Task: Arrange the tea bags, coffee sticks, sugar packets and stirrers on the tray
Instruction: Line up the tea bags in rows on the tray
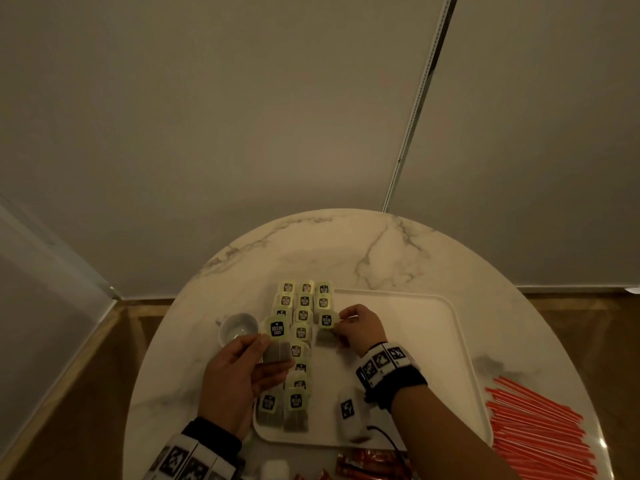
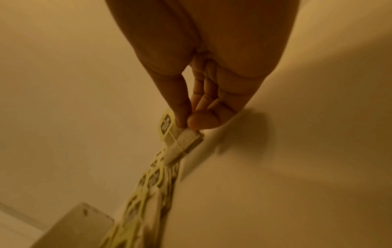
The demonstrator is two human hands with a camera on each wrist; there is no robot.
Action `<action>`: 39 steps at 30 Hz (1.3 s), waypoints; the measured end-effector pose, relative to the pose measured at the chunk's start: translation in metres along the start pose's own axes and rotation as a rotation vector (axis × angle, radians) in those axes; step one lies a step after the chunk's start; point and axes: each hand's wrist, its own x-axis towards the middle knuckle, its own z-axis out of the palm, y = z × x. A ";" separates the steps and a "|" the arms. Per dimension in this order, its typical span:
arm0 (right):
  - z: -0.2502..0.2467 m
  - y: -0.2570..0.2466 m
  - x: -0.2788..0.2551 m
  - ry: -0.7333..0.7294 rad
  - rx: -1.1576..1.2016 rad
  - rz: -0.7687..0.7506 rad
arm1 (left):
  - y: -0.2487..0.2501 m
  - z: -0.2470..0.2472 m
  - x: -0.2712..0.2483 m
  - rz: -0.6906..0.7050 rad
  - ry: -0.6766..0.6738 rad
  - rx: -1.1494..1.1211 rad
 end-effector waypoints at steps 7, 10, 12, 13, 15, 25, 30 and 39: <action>0.015 0.000 0.014 0.071 -0.243 -0.070 | 0.002 -0.003 -0.005 -0.008 -0.001 -0.062; 0.017 0.000 0.015 0.093 -0.283 -0.085 | 0.001 -0.003 -0.005 -0.013 -0.011 -0.060; 0.019 0.001 0.016 0.118 -0.270 -0.093 | 0.000 -0.002 -0.005 -0.014 -0.013 -0.061; 0.019 0.002 0.017 0.126 -0.267 -0.099 | 0.000 -0.002 -0.004 -0.015 -0.014 -0.063; 0.019 0.004 0.018 0.138 -0.260 -0.099 | 0.000 -0.002 -0.004 -0.017 -0.018 -0.066; 0.018 0.006 0.018 0.165 -0.225 -0.047 | -0.001 -0.004 -0.004 -0.023 -0.038 -0.059; 0.008 -0.007 -0.003 0.158 -0.050 -0.037 | -0.003 -0.003 -0.005 -0.042 -0.049 -0.045; 0.011 -0.020 -0.090 -0.307 0.171 -0.143 | -0.012 0.008 -0.007 -0.067 -0.141 0.074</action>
